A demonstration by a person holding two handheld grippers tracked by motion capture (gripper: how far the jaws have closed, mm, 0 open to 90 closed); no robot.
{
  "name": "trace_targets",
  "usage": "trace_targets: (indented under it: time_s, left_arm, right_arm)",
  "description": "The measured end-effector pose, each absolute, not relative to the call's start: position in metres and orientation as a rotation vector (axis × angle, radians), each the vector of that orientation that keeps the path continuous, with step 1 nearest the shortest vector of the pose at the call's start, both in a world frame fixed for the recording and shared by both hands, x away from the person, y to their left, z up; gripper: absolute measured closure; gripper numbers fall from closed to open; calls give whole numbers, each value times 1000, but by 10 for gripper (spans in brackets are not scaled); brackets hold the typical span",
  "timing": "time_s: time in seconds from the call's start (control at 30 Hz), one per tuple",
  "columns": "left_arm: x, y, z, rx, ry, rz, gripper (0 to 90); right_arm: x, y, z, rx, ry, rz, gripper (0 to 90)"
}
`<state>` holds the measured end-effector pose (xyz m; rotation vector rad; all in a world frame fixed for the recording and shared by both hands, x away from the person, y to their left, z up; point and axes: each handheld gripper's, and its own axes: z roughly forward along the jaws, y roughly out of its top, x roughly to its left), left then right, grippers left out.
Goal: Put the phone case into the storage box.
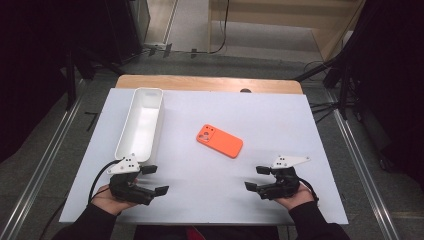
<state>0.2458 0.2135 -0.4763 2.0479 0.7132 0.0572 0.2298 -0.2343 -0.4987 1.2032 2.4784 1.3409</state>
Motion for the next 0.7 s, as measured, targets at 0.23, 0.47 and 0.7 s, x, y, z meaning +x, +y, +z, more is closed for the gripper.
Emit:
trace_targets:
  time_s: [0.23,0.47,0.7]
  left_arm:
    - [245,215,-475,2046,695,64,150]
    - [246,214,-475,2048,699,52,150]
    - [247,215,-476,2047,713,46,152]
  right_arm:
    - [229,-236,-499,1209,2479,1337,207]
    - [230,-237,-501,1217,2483,1355,207]
    - [231,-238,-501,1216,2476,1354,207]
